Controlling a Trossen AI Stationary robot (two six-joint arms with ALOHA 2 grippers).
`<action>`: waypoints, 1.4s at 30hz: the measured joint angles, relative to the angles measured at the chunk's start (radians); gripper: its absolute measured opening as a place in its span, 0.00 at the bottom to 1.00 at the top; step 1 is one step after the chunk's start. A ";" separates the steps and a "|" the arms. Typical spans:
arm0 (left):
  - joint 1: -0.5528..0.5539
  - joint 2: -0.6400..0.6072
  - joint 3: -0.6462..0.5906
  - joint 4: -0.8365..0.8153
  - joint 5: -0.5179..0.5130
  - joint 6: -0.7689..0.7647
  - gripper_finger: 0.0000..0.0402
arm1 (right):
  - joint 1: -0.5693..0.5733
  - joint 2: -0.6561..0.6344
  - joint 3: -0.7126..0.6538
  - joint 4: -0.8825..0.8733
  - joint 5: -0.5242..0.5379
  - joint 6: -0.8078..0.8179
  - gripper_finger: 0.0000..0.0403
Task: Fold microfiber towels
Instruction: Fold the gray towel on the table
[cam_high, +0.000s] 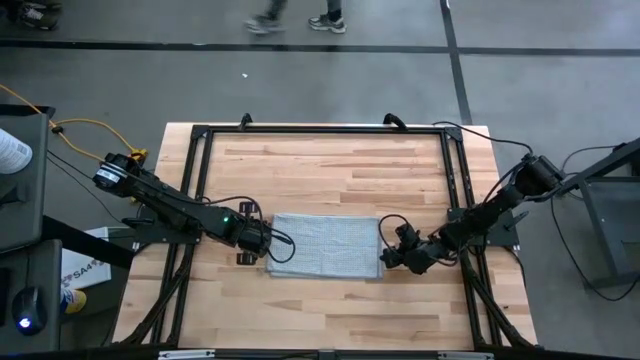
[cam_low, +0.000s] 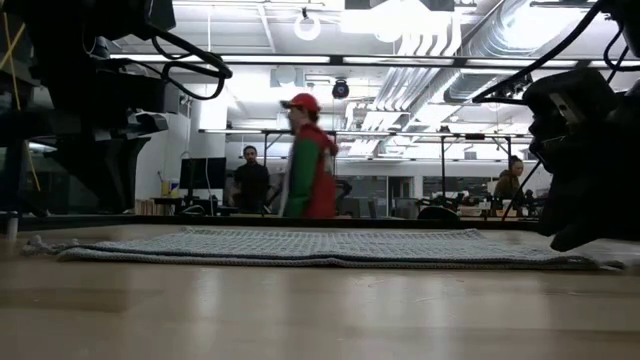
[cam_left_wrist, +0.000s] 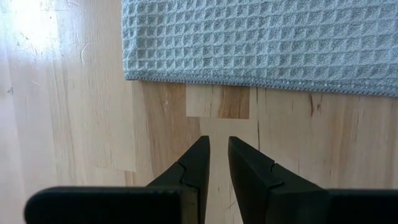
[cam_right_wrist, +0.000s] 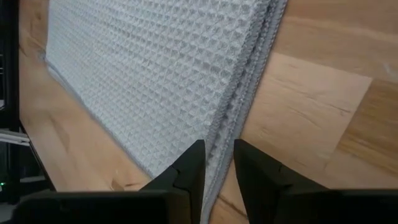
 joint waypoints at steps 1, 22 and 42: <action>0.000 0.000 0.000 -0.001 0.000 0.000 0.15 | 0.000 0.000 0.000 0.000 -0.001 -0.001 0.20; 0.000 0.000 0.000 -0.006 0.007 0.000 0.15 | 0.000 0.092 0.003 0.135 0.004 -0.025 0.30; 0.000 0.000 0.000 -0.006 0.025 0.000 0.15 | 0.003 0.093 0.002 0.150 -0.074 0.001 0.29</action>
